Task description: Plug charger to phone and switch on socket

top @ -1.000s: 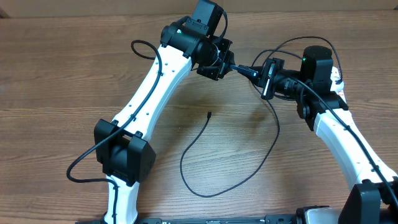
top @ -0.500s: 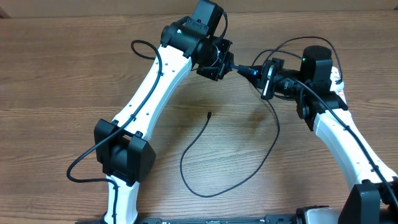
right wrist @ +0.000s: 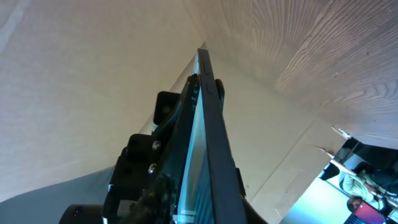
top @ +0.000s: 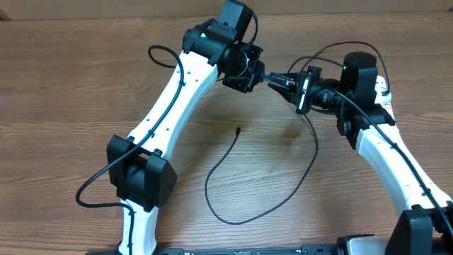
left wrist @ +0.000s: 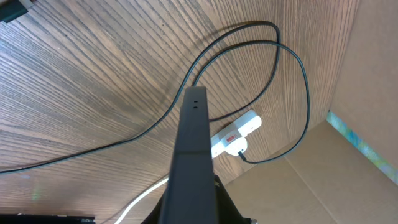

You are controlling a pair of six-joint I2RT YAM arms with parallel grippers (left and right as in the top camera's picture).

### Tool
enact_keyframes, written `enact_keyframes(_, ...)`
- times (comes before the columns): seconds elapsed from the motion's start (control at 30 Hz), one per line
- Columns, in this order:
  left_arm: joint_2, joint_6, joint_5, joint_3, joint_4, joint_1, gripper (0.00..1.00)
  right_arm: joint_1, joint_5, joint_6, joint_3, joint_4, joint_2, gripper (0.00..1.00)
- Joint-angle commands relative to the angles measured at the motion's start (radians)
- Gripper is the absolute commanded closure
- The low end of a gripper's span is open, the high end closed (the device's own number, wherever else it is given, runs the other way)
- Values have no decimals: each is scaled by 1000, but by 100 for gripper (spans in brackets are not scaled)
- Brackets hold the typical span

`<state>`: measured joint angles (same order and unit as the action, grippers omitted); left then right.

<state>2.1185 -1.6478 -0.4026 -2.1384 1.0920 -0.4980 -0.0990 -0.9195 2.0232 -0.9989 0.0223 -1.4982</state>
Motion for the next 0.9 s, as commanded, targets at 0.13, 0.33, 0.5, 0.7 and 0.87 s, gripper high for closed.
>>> enact_keyframes(0.13,-19,42,18,-10,11,-3,96,3,2,138,-22,-15,11,50)
enact_keyframes(0.33,-19,112,16,-10,21,35,96,3,2,110,-22,-15,11,24)
enact_keyframes(0.5,-19,156,-21,-10,68,94,96,3,2,46,-22,-14,11,7)
enact_keyframes(0.7,-19,361,-145,-10,71,189,96,3,1,-180,-22,-14,11,0)
enact_keyframes(0.87,-19,705,-298,-10,85,272,96,3,1,-423,-22,-13,11,0)
